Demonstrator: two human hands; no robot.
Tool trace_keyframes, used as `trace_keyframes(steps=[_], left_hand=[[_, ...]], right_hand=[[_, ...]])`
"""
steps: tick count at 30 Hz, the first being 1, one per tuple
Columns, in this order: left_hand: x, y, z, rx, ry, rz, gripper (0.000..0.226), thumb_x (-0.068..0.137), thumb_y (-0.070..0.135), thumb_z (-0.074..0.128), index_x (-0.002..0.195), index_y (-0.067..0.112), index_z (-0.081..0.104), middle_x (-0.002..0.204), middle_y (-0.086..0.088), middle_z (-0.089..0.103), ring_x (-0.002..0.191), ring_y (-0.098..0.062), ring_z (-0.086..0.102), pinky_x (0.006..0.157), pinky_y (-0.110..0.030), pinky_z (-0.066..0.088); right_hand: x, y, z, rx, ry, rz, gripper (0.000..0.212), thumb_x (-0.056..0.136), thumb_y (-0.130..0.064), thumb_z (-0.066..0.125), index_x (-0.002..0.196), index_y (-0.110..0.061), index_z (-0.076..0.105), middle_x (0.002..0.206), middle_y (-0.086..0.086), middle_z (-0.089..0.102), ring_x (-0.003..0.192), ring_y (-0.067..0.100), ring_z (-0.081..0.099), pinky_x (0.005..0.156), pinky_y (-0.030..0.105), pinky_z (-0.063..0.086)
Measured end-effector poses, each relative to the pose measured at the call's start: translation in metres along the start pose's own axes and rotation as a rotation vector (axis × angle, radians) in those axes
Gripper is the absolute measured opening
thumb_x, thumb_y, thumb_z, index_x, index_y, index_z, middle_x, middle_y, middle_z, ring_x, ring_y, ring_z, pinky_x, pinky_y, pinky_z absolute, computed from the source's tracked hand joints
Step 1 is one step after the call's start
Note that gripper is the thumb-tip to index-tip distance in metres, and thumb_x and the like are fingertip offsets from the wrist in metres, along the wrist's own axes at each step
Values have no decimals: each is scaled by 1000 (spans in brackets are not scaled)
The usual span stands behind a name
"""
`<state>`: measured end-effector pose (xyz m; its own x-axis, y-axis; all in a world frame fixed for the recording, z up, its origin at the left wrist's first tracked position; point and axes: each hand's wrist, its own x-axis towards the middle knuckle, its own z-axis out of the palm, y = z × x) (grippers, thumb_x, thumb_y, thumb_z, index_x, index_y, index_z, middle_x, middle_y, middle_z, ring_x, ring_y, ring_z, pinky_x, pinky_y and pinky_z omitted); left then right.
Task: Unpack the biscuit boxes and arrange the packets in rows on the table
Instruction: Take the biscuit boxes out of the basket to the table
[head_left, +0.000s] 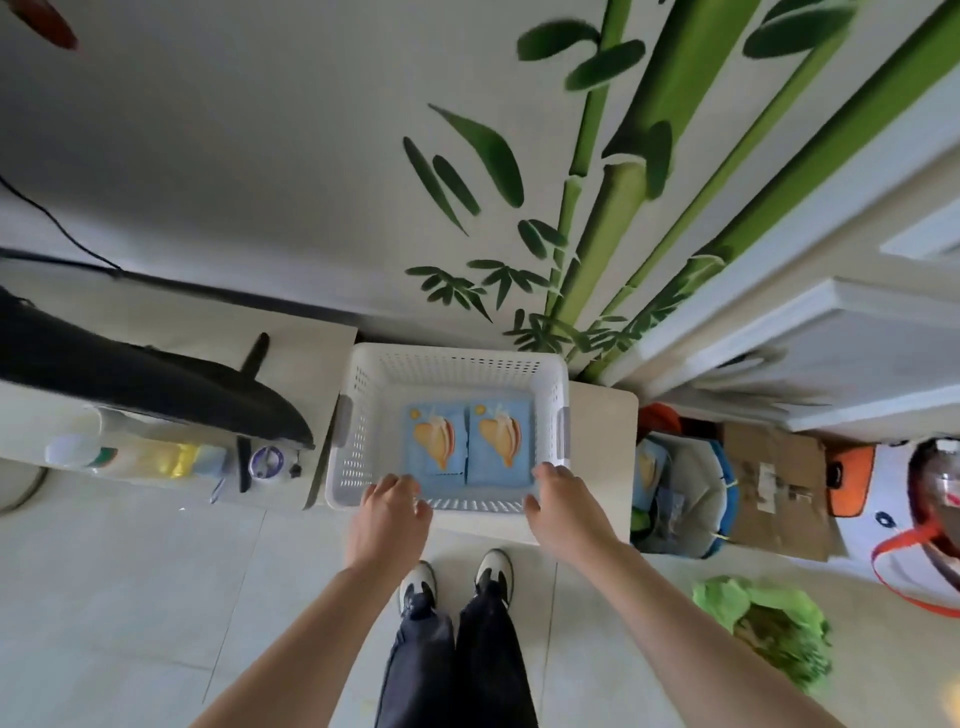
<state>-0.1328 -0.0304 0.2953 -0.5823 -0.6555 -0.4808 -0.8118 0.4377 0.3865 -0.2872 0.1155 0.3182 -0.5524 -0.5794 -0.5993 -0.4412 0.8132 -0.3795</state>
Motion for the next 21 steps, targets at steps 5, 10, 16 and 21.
trace_keyframes(steps=[5, 10, 16, 21], left_hand=[[53, -10, 38, 23, -44, -98, 31, 95, 21, 49, 124, 15, 57, 126, -3, 56, 115, -22, 50, 83, -34, 48], [106, -22, 77, -28, -102, -255, 49, 93, 25, 52, 139, 16, 38, 140, -10, 43, 124, -29, 45, 95, -42, 45], [161, -34, 122, -272, -162, -540, 86, 85, 31, 66, 146, 4, 13, 146, -21, 26, 134, -39, 30, 108, -48, 34], [196, -35, 151, -257, -95, -609, 121, 75, 50, 75, 152, 15, -11, 158, -12, 11, 141, -37, 20, 113, -47, 24]], right_hand=[[56, 17, 27, 37, -31, 44, 35, 98, -23, 47, 130, -7, 45, 123, 10, 54, 109, 24, 54, 91, 36, 49], [109, 26, 59, 164, 23, 120, 40, 97, -27, 52, 131, -6, 45, 125, 10, 55, 110, 25, 55, 88, 33, 46], [157, 41, 102, 277, 19, 244, 46, 96, -34, 54, 128, -3, 43, 113, 13, 53, 84, 16, 48, 60, 19, 35], [194, 49, 125, 332, -1, 342, 63, 95, -38, 56, 137, 1, 30, 129, 19, 49, 108, 29, 55, 78, 31, 43]])
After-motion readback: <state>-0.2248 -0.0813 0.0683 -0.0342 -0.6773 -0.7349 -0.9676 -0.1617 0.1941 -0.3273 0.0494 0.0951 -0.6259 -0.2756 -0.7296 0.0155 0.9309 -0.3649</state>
